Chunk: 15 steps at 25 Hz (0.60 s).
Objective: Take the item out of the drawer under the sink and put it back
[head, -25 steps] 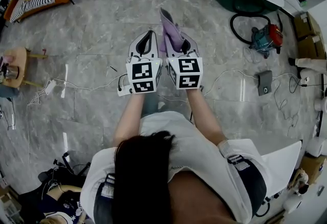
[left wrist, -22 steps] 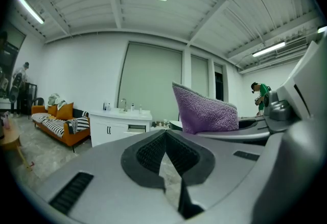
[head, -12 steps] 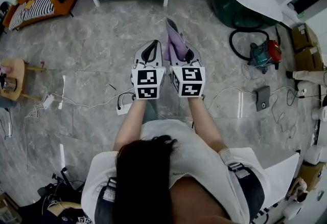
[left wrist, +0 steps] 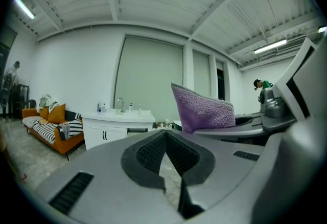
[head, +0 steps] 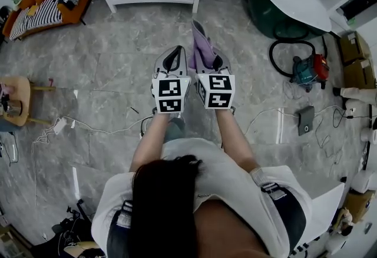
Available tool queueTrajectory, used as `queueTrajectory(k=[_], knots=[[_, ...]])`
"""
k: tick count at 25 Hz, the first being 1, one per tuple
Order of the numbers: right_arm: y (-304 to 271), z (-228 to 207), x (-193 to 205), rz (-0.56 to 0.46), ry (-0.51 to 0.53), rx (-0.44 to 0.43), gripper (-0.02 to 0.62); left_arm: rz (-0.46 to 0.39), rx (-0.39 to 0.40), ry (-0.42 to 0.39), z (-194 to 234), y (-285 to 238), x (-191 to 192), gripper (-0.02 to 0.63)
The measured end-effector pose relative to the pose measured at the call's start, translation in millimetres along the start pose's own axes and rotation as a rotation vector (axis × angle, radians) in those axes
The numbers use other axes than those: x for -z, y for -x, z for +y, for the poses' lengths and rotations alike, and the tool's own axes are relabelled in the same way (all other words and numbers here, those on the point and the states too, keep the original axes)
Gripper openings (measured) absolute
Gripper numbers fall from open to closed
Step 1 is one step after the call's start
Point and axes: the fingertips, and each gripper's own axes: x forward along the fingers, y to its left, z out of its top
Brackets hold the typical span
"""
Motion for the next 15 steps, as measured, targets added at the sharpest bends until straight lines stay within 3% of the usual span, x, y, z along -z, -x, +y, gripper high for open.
queueTrajectory(k=[15], knots=[[-112.1, 8.1, -23.5, 0.018, -0.002, 0.029, 0.123, 0.015, 0.000, 0.020, 92.1, -80.0, -11.4, 0.003]])
